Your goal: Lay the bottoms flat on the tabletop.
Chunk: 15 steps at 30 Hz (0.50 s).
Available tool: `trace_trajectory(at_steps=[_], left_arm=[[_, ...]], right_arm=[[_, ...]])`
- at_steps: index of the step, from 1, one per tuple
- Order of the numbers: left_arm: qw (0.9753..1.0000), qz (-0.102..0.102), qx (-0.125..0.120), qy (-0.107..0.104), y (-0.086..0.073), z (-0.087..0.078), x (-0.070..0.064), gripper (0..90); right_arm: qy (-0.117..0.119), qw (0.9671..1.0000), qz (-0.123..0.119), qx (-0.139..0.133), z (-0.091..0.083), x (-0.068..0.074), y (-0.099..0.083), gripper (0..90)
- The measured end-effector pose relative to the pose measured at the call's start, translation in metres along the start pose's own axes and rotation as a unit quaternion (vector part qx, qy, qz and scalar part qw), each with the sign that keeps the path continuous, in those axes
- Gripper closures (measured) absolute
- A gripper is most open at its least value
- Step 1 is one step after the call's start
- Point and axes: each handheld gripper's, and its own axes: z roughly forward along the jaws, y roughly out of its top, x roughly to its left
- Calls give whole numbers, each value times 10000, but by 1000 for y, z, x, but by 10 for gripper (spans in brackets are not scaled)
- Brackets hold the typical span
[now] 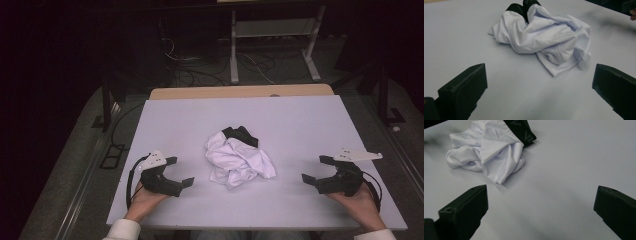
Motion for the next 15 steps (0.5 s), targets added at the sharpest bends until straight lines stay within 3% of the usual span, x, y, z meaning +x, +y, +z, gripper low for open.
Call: trace_trajectory(at_steps=[15], left_arm=[[10000, -30, 0, 15, 1, 0, 0, 0]], right_arm=[[-9, 10000, 29, -7, -1, 1, 2, 0]])
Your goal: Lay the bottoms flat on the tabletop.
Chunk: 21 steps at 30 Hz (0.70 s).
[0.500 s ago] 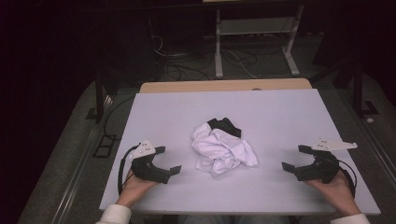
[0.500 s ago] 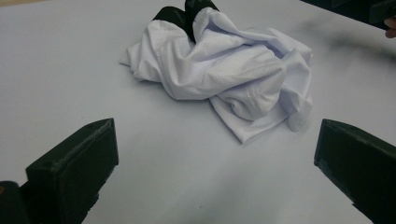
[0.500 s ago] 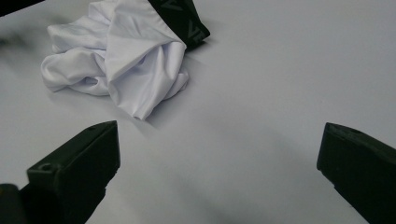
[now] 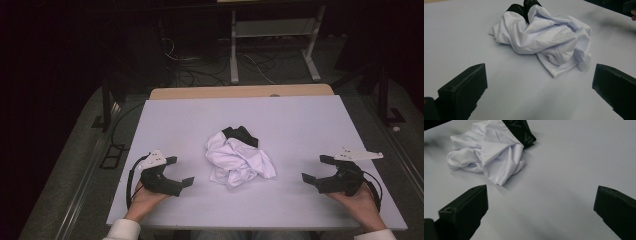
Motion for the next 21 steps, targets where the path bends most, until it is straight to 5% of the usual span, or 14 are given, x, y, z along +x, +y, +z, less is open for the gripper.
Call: trace_trajectory(at_steps=[21], left_arm=[[9995, 74, 188, 255, 14, 0, 5, 0]], right_arm=[[33, 9997, 225, -78, -3, 1, 20, 0]])
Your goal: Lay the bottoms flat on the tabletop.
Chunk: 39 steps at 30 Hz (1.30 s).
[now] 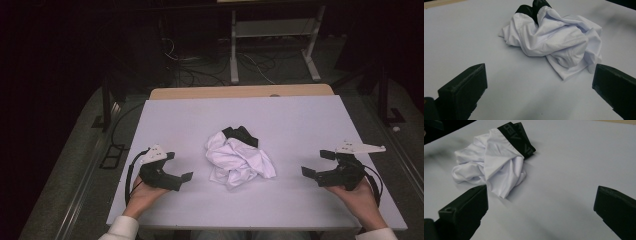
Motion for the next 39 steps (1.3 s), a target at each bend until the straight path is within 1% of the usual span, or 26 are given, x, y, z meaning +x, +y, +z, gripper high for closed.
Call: trace_trajectory(at_steps=[2, 4, 5, 8, 14, 20, 25, 27, 34, 39], left_arm=[[10000, 33, 25, 22, 3, 0, 1, 0], [10000, 23, 18, 35, 6, 0, 2, 0], [10000, 52, 33, 22, 9, 0, 3, 0], [10000, 24, 11, -28, 14, 1, 4, 0], [10000, 29, 21, -33, 19, 4, 6, 0], [10000, 39, 38, -20, 27, 7, 11, 0], [10000, 41, 67, -2, 33, 10, 15, 0], [10000, 37, 42, -3, 36, 11, 16, 0], [9999, 88, 58, -3, 47, 15, 20, 0], [10000, 57, 67, 2, 50, 17, 24, 0]], right_arm=[[0, 10000, -26, 12, 1, 0, 2, 0], [5, 10000, -15, -4, 3, 1, 8, 0], [16, 10000, 1, -7, 3, 1, 10, 0], [34, 10000, -35, 6, 5, 1, 15, 0], [64, 9998, -138, 132, 13, 2, 23, 0], [98, 9995, -212, 220, 20, 4, 29, 0], [127, 9996, -128, 211, 25, 2, 35, 0], [136, 9996, -114, 217, 26, 2, 36, 0], [201, 9994, -151, 223, 33, 3, 46, 0], [230, 9994, -167, 210, 37, 2, 51, 0]])
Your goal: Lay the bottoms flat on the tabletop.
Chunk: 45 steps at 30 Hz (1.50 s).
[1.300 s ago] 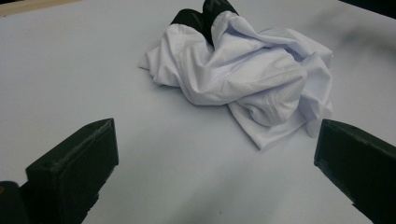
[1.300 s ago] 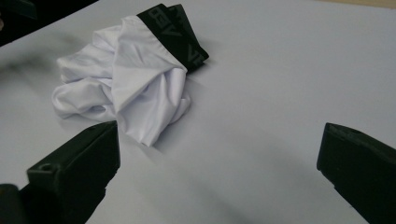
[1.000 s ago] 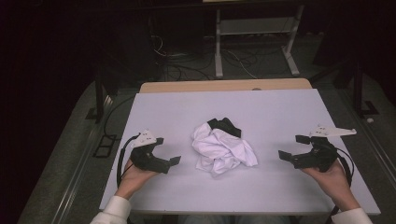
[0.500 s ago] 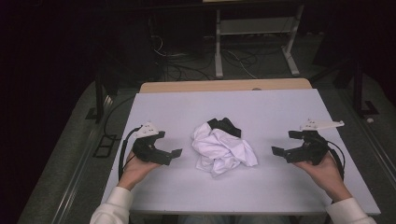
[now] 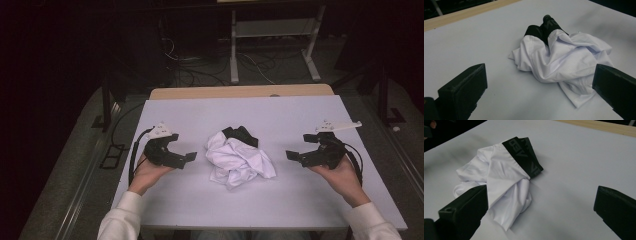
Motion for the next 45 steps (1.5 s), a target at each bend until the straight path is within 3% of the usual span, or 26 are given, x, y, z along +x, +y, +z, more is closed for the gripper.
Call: trace_trajectory(at_steps=[9, 21, 29, 32, 36, 45], left_arm=[[9998, -159, 23, 68, 8, 8, 11, 0], [9994, -225, 157, 195, 24, 15, 24, 0], [9991, -252, 219, 274, 25, 26, 32, 0], [9987, -406, 219, 196, 23, 30, 38, 0], [9976, -684, -15, 54, 17, 37, 45, 0], [9959, -848, -328, 18, 14, 40, 48, 0]], right_arm=[[22, 10000, 0, 70, 9, -2, 14, 0], [49, 9998, -35, 170, 19, -5, 34, 0], [12, 9997, -44, 243, 31, -12, 41, 0], [-33, 9999, -20, 165, 38, -16, 42, 0], [40, 9999, 24, 107, 51, -18, 40, 0], [276, 9995, -97, 80, 73, -9, 40, 0]])
